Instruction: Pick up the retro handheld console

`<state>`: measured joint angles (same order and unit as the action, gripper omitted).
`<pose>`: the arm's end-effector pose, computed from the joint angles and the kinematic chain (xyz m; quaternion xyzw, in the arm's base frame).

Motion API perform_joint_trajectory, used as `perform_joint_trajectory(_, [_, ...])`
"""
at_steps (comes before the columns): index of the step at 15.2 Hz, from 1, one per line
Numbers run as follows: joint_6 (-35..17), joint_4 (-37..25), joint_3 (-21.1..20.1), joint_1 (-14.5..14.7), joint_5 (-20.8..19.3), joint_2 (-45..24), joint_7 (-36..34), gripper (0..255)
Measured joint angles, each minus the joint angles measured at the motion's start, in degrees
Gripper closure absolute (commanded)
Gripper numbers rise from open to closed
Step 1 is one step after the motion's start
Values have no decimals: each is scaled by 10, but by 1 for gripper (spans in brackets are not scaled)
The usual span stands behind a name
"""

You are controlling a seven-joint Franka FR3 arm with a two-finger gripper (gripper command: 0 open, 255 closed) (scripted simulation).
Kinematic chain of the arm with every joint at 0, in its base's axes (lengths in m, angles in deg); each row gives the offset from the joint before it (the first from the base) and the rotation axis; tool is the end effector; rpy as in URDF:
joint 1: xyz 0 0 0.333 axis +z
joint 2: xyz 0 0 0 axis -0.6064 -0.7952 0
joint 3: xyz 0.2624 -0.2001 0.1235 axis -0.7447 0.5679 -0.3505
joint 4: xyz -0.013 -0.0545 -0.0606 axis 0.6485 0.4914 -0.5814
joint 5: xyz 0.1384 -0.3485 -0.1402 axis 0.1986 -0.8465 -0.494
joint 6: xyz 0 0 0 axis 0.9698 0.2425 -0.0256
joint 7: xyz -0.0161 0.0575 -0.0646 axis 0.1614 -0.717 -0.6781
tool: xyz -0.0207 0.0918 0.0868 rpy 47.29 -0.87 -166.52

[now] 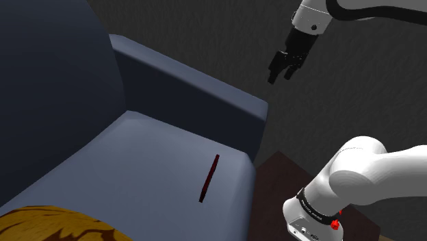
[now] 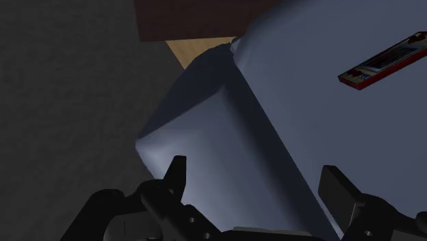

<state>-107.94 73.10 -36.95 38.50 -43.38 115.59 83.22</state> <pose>0.2937 -0.0103 0.5999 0.9977 -0.0496 0.0439 0.0158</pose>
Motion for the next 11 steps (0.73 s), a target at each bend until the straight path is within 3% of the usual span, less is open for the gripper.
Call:
perform_joint_trajectory(3, [-8, 23, -13, -3, 9, 13, -28, 0])
perform_joint_trajectory(11, [-73, 139, -110, -12, 84, 50, -215, 0])
